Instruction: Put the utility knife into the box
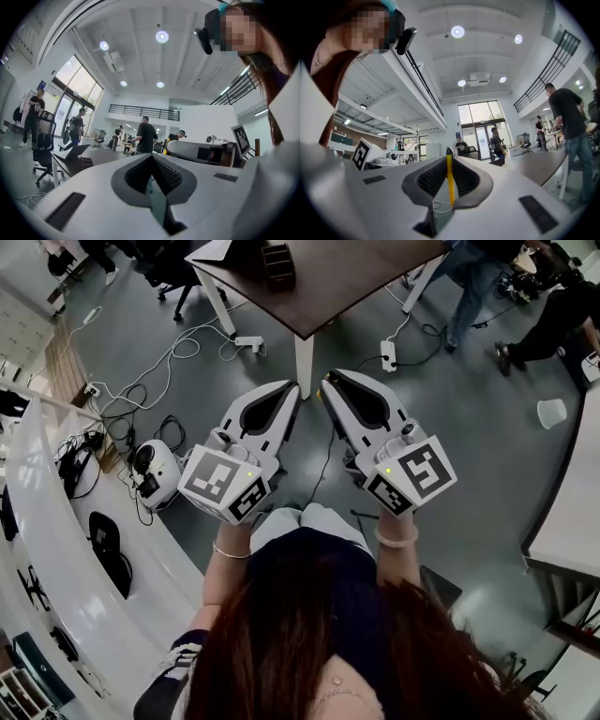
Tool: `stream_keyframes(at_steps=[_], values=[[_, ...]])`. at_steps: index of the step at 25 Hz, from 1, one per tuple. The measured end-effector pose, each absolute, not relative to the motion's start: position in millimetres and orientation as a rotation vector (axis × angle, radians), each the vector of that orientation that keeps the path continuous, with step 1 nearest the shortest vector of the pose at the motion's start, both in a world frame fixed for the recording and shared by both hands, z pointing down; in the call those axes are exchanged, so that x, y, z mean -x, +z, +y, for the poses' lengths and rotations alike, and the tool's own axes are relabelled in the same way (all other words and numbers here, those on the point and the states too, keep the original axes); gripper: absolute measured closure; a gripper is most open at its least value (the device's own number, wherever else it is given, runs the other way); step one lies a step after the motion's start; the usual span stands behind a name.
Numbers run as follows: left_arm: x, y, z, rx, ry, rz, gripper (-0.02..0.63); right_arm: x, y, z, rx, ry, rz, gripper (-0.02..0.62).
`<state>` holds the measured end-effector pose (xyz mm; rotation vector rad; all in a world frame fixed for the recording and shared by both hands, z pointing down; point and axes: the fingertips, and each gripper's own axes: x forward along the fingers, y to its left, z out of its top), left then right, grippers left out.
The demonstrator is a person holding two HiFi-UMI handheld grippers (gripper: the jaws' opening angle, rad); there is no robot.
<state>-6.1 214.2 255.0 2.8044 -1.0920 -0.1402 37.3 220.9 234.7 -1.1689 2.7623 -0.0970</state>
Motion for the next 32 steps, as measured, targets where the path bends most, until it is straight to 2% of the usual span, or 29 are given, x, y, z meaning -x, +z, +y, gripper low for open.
stream_keyframes(at_steps=[11,32], values=[[1,266,172,-2.765,-0.129,-1.175,0.606,-46,244,177,1.105,-0.120,2.787,0.545],[26,270,-7,-2.826,-0.125,-1.085,0.606,-22,241,4,1.234,-0.084,2.751,0.546]])
